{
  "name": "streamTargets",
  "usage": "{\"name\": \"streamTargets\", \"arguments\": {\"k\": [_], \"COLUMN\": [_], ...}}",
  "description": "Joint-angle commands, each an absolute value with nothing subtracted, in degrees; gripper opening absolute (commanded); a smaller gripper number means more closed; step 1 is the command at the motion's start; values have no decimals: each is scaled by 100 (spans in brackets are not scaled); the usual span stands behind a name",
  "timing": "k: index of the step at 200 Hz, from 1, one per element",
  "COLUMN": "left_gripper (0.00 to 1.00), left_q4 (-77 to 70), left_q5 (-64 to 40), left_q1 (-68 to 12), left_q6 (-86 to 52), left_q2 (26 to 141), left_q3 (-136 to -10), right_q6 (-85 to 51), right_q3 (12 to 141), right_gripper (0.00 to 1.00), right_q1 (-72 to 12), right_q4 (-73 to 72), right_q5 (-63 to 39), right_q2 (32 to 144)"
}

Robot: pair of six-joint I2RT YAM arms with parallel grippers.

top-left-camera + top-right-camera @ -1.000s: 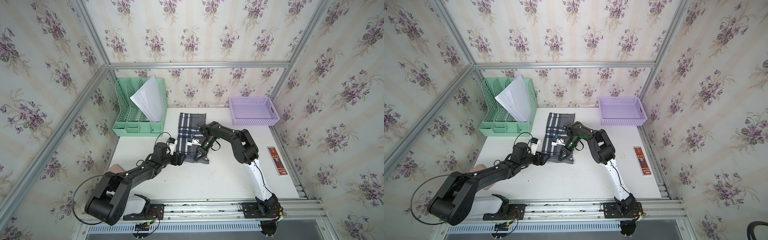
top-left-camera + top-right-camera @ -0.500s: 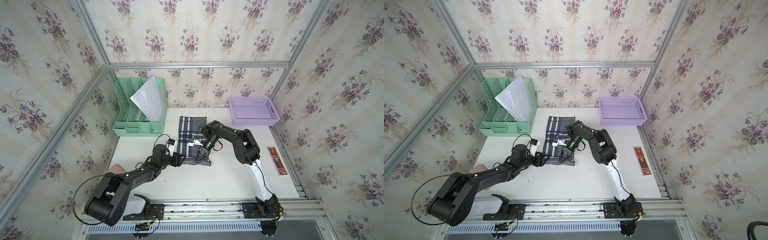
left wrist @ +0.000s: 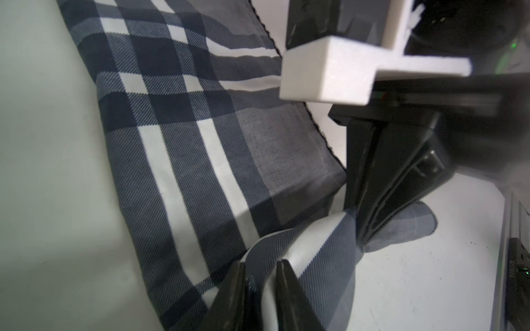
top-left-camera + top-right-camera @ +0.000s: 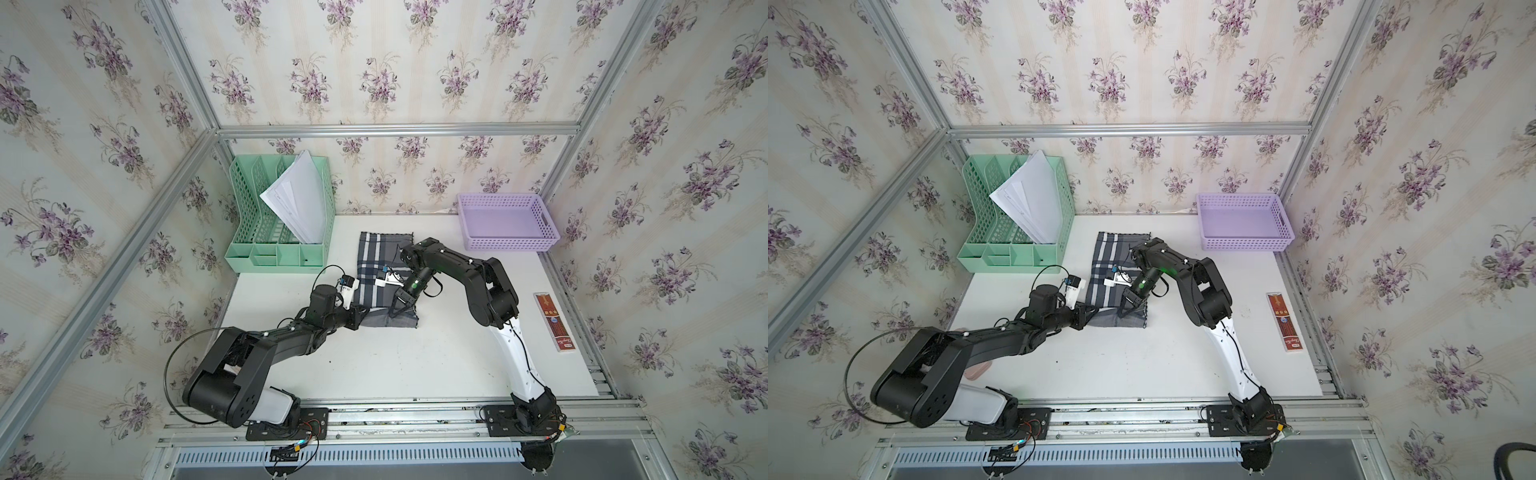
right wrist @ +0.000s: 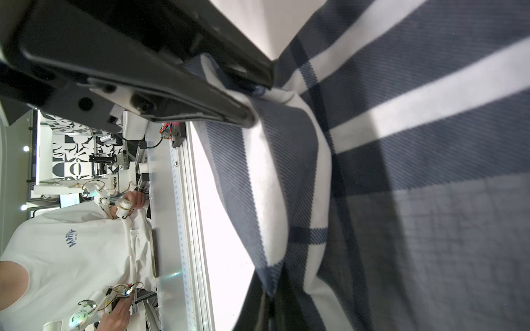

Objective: Roll up the pillowcase
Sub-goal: Roll the pillowcase at the center of the board.

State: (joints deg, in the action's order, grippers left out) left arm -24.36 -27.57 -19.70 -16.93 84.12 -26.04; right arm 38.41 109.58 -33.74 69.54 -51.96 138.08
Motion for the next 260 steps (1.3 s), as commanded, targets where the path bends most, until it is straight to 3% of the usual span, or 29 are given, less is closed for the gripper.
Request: {"name": "streamTargets", "arguments": {"k": [1, 8, 21, 45, 61, 95, 118, 149, 186, 260], "left_gripper": [9, 5, 2, 0, 0, 0, 0, 0, 1, 4], "left_q4": [-1624, -1368, -1057, -531, -214, 62, 99, 114, 189, 281], "left_q5": [-2354, -2311, -2326, -2212, -2156, -2216, -2206, -2289, -2315, -2344], "left_q1": [-1958, -1953, -1958, -1953, -1945, -1944, -1929, -1915, -1911, -1905], "left_q6": [-1724, -1751, -1782, -1811, -1725, -1624, -1643, -1657, -1627, -1592], "left_q2": [8611, 8683, 8769, 8840, 8947, 9226, 9334, 9408, 9525, 9660], "left_q3": [-3025, -3188, -3420, -3789, -4052, -4348, -4423, -4499, -4670, -4834], "right_q6": [3436, 3345, 2957, 2575, 2304, 3010, 3646, 3956, 4333, 4377], "right_q3": [10863, 10765, 10466, 9715, 8856, 5791, 4122, 3741, 3915, 4368], "right_gripper": [14, 20, 43, 61, 71, 73, 72, 74, 74, 77], "right_q1": [-3366, -3366, -3366, -3433, -3611, -4801, -5470, -5940, -5983, -6073], "right_q4": [6362, 6140, 5484, 4298, 3158, -476, -2467, -3038, -3199, -2790], "right_q5": [-4944, -4874, -4544, -3923, -2911, 579, 1284, 2195, 2467, 2074], "right_q2": [13544, 13411, 13043, 12252, 11498, 9524, 8706, 8981, 9676, 10381]}}
